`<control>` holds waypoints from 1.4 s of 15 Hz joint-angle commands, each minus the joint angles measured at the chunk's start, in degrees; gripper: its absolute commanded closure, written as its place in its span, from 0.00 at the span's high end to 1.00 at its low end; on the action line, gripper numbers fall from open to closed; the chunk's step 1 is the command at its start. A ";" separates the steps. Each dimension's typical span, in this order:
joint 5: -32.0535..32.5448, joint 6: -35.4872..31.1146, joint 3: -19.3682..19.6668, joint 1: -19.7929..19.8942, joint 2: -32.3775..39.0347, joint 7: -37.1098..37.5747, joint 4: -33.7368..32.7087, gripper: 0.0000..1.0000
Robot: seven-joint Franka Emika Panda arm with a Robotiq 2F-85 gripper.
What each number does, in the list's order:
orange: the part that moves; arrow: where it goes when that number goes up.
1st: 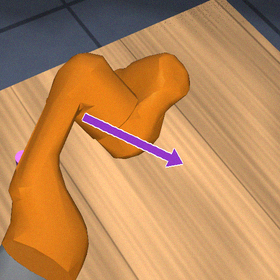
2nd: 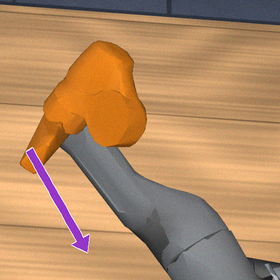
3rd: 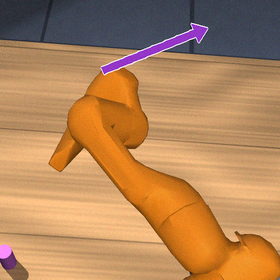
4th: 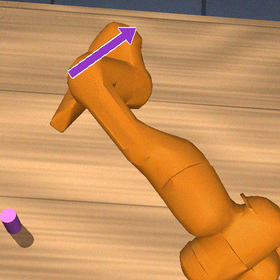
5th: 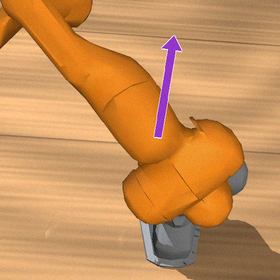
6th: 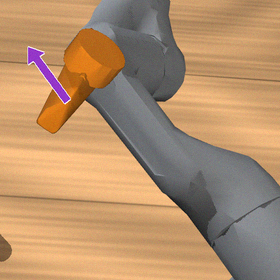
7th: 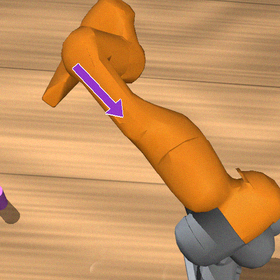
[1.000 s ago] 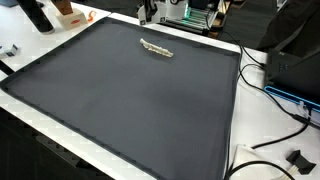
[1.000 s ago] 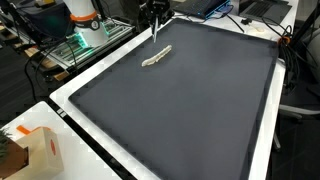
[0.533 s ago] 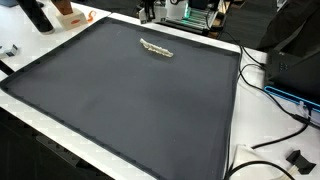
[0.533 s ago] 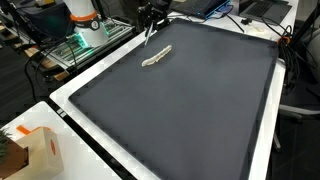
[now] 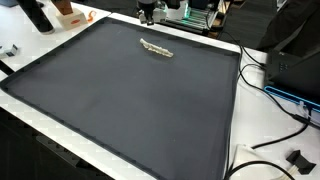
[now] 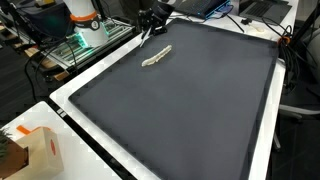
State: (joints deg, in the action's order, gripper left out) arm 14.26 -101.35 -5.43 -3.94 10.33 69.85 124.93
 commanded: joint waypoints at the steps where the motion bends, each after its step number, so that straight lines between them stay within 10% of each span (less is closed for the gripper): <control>1: 4.78 3.17 1.53 -2.35 3.21 2.10 -2.63 0.01; 21: 16.98 7.08 1.83 -8.21 9.96 0.48 -3.81 0.01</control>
State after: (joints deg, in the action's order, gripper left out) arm 28.69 -95.99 -3.70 -10.79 19.46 71.83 121.57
